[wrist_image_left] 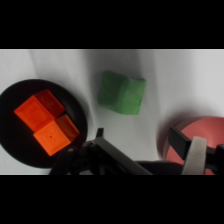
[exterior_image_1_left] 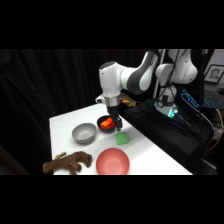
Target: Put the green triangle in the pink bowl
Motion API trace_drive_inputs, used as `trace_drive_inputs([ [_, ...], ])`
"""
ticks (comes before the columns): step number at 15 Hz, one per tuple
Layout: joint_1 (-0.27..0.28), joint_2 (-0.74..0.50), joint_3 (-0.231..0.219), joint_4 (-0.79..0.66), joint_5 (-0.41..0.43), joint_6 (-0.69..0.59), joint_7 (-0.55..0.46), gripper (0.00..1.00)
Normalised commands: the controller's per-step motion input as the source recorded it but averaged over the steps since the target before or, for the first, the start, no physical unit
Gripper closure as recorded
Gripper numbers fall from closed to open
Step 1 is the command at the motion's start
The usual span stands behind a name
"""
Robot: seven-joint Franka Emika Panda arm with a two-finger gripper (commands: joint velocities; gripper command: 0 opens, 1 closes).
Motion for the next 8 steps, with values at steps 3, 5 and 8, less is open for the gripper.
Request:
trace_drive_inputs([
  [3,0.007,-0.09,0.035,-0.25,0.227,0.34,0.04,0.0],
  [5,0.011,-0.04,0.047,-0.2,0.219,0.33,0.02,0.0],
  [8,0.009,0.05,0.052,-0.13,0.215,0.35,0.01,0.0],
])
